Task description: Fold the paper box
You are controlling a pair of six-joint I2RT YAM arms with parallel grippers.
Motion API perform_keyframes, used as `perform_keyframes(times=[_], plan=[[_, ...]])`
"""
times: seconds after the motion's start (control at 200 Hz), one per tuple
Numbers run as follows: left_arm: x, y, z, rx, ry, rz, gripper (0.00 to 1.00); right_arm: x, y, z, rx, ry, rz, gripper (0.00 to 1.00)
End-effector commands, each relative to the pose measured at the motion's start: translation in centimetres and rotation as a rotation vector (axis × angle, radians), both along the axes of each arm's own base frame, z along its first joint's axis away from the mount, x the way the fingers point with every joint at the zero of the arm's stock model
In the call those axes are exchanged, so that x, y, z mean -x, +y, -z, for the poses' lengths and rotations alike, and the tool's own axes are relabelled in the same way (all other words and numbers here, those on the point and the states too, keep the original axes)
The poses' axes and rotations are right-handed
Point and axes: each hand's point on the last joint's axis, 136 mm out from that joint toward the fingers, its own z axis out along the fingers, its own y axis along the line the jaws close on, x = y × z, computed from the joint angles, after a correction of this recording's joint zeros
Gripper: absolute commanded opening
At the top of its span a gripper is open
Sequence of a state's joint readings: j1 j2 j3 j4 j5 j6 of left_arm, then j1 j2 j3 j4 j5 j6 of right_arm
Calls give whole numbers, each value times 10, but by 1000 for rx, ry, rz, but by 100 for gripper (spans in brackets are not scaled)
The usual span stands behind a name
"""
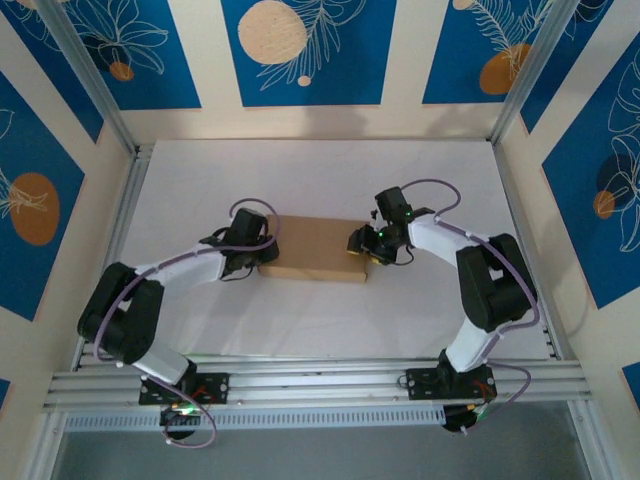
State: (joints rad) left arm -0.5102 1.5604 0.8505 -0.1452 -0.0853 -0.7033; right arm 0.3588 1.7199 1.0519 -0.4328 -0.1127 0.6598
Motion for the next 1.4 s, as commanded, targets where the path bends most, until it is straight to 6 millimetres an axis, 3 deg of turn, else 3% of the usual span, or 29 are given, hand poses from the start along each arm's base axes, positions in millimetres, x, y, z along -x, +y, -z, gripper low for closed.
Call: perform_keyframes(times=[0.0,0.12,0.26,0.435,0.495,0.535,0.56,0.76,0.87,0.96,1.005,1.075,1.14,1.22,1.306,1.396], plan=[[-6,-13,11,-10,35,42,40,-15,3,13,18,10,-24,58],[-18,-14,10,-27,31,40,42,-36,2,13,41,-1,-31,59],[-30,-14,3,-33,5,39,50,-45,0,10,41,-18,-24,62],[-38,-9,-12,-32,-7,18,72,-50,4,-12,-14,-86,-41,77],[-39,-5,-25,-36,-48,5,82,-54,2,-28,-12,-144,-44,83],[-40,-2,-36,-43,-84,5,94,-56,0,-42,-14,-185,-44,99],[-41,1,-45,-49,-108,2,100,-58,-2,-51,-10,-209,-42,99],[-48,20,-136,-140,-351,34,100,-55,-6,-133,10,-461,-75,99],[-36,62,-185,-270,-569,-63,100,-37,-13,-183,129,-698,-76,99],[-23,95,-204,-348,-738,-162,100,-19,-21,-225,182,-926,-48,99],[-22,101,-210,-402,-799,-156,100,-16,-31,-233,201,-990,-5,99],[-27,105,-207,-526,-842,-110,100,-18,-45,-238,221,-1058,19,99],[-37,103,-186,-633,-820,-4,100,-24,-51,-231,263,-1122,-52,99],[-50,117,-155,-702,-764,13,100,-30,-55,-220,311,-1177,-142,99],[-56,130,-119,-681,-725,32,100,-25,-41,-210,331,-1248,-311,99],[-54,142,-85,-606,-681,33,100,-33,-54,-196,371,-1262,-262,99]])
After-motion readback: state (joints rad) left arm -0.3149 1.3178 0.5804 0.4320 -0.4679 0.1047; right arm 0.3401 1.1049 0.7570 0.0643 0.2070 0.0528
